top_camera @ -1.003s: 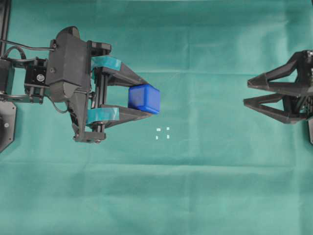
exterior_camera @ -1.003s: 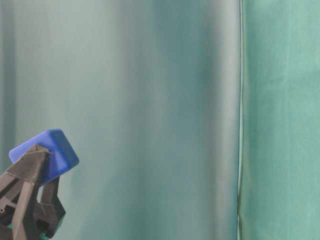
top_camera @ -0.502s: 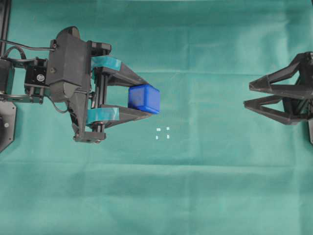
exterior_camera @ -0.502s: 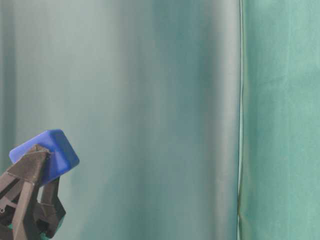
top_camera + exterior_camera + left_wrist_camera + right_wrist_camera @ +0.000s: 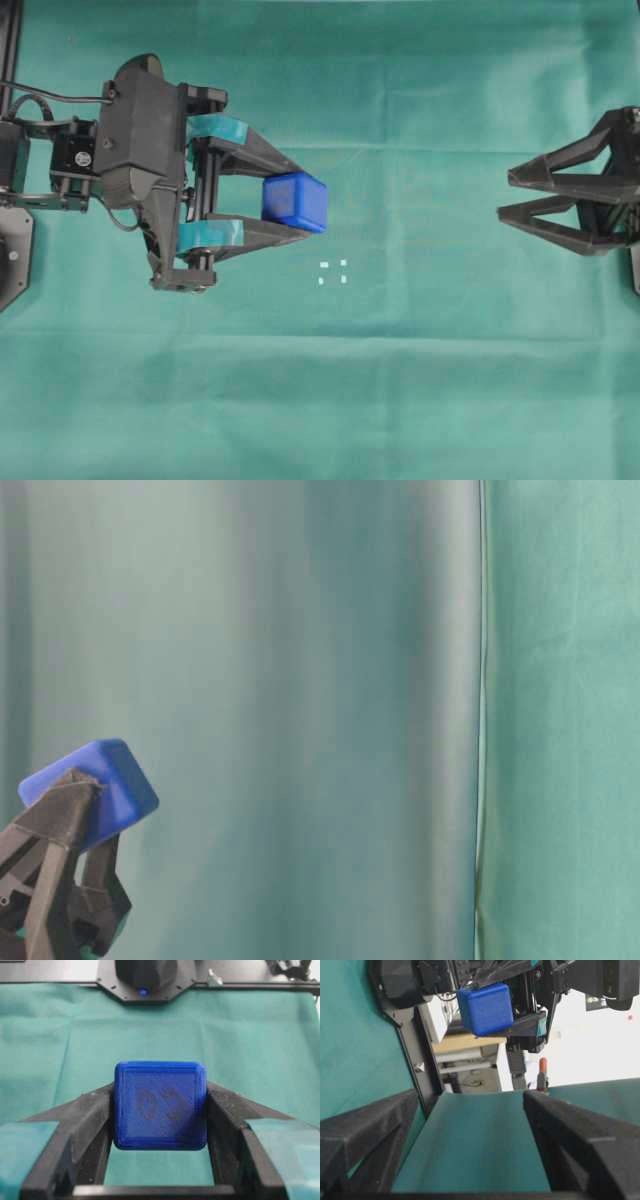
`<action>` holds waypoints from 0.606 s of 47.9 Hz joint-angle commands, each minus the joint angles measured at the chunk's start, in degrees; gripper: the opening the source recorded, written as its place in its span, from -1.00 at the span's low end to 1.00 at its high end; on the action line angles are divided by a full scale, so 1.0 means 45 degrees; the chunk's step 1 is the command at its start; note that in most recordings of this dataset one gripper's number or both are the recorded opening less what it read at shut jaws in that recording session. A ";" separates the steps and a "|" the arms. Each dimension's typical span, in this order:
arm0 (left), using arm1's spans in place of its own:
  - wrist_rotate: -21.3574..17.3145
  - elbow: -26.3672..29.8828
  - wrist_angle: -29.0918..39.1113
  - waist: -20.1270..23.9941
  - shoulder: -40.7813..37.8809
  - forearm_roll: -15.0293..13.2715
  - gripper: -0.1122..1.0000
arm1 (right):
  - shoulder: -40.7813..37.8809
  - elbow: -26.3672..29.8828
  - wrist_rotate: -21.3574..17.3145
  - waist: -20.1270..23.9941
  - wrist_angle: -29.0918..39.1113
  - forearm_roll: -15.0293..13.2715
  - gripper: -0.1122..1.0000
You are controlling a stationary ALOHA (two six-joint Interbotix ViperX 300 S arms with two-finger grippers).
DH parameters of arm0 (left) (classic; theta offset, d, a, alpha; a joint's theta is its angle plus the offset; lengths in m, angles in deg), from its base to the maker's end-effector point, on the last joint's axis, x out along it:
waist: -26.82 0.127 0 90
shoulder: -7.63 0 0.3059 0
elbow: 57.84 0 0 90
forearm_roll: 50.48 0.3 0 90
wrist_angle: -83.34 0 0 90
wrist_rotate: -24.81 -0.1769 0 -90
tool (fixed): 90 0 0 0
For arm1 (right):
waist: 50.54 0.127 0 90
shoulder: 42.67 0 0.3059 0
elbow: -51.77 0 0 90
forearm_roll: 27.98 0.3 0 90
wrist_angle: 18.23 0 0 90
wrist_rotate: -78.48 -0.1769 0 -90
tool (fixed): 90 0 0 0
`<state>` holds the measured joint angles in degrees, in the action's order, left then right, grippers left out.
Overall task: Handover the blue block to the right arm after grasping it with the left arm, then place it in the designated position.
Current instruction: 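Move the open right gripper toward the cube held by the left gripper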
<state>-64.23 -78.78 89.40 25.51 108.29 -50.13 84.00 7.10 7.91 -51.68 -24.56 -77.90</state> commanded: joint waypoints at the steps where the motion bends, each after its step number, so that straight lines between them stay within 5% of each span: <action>1: 0.0000 0.0156 -0.0059 -0.0020 0.0195 0.0039 0.04 | -0.0039 0.0352 -0.0020 -0.0020 -0.0137 0.0000 0.88; 29: 0.0000 0.0156 -0.0059 -0.0020 0.0215 0.0039 0.04 | -0.0273 0.0449 -0.0039 -0.0020 -0.0313 0.0020 0.88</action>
<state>-64.32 -78.78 89.40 25.51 108.29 -50.13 83.39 7.18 7.91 -51.68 -25.44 -77.90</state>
